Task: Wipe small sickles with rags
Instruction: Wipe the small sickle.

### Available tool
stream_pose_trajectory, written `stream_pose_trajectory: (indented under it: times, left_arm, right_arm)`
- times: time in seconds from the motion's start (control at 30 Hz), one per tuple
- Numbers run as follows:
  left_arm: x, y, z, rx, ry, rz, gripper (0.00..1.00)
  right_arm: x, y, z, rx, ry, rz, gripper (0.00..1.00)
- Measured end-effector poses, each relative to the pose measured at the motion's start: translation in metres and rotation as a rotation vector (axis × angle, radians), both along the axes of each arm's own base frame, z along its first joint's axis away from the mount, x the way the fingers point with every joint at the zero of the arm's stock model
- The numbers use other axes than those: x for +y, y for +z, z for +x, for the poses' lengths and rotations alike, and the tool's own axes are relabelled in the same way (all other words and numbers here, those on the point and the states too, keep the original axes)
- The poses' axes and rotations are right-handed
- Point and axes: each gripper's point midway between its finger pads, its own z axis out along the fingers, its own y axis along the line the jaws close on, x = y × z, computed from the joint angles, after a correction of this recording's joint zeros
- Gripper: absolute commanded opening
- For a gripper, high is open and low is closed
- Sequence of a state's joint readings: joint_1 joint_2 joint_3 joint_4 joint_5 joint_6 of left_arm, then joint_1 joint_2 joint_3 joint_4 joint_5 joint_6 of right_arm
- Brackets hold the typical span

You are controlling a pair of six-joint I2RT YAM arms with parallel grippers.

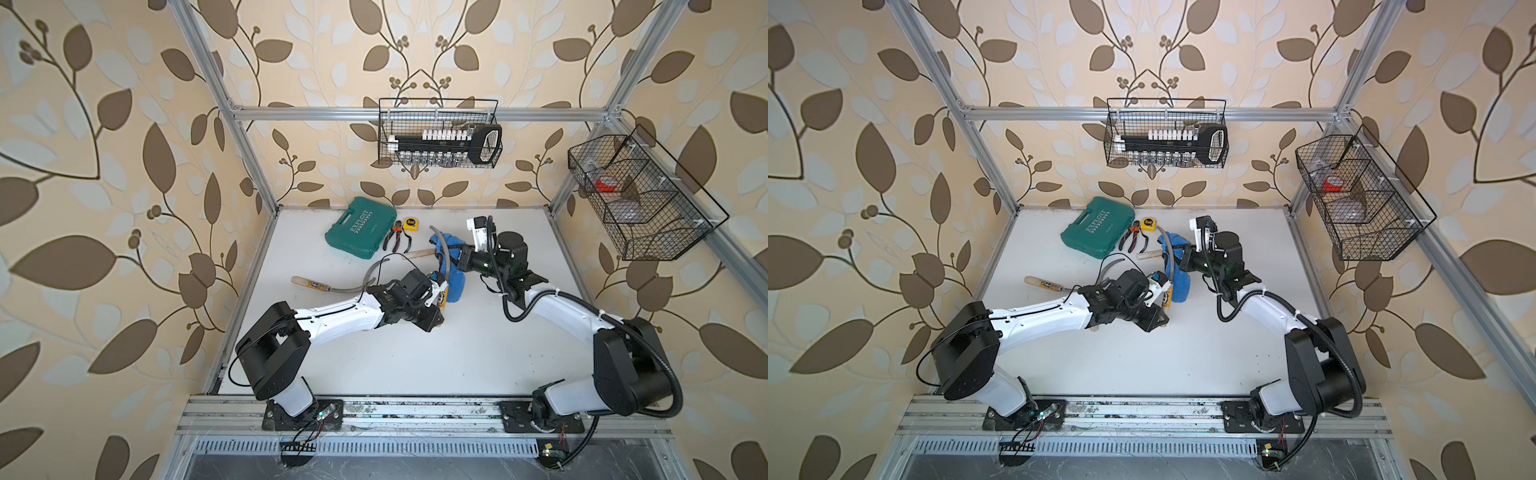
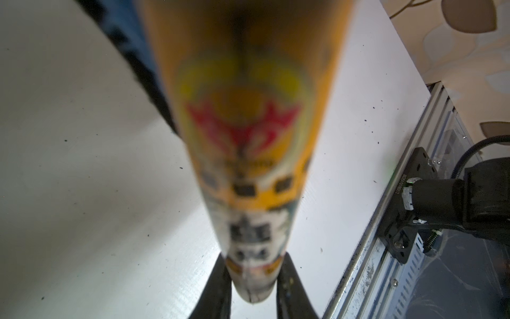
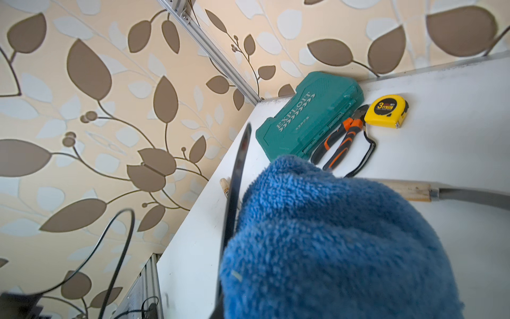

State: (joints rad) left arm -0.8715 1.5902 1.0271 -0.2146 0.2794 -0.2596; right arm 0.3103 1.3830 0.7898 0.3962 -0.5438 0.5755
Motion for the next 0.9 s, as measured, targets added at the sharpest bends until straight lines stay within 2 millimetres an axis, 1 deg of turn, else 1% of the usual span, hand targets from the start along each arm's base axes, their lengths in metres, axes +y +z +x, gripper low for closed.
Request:
stream_pose_trajectory:
  times: [0.13,0.33,0.4,0.47,0.57,0.67,0.8,0.9]
  left_arm:
    - [-0.003,0.0,-0.006,-0.007,-0.031,0.007,0.0]
    - [-0.003,-0.008,-0.021,0.021,-0.077,0.039,0.0]
    - [-0.004,-0.01,-0.02,0.034,-0.063,0.045,0.0]
    - [-0.001,-0.013,-0.011,0.041,-0.028,0.052,0.0]
    - [0.002,-0.015,-0.004,0.054,0.007,0.054,0.0]
    - [0.003,-0.015,-0.002,0.06,0.022,0.05,0.0]
    - [0.004,-0.019,-0.001,0.072,0.04,0.085,0.0]
    - [0.002,-0.028,0.001,0.07,0.06,0.141,0.0]
  right_arm:
    - [-0.017,-0.002,-0.027,-0.032,-0.046,-0.002,0.0]
    - [-0.035,-0.019,-0.062,-0.058,-0.091,-0.003,0.0]
    - [-0.039,-0.026,-0.073,-0.051,-0.096,-0.008,0.0]
    - [-0.04,-0.032,-0.081,-0.035,-0.094,-0.016,0.0]
    - [-0.042,-0.037,-0.083,-0.011,-0.11,-0.03,0.0]
    - [-0.051,-0.05,-0.078,0.032,-0.168,-0.06,0.0]
    - [-0.074,-0.064,-0.069,0.091,-0.276,-0.087,0.0]
    - [-0.096,-0.069,-0.061,0.119,-0.363,-0.086,0.0]
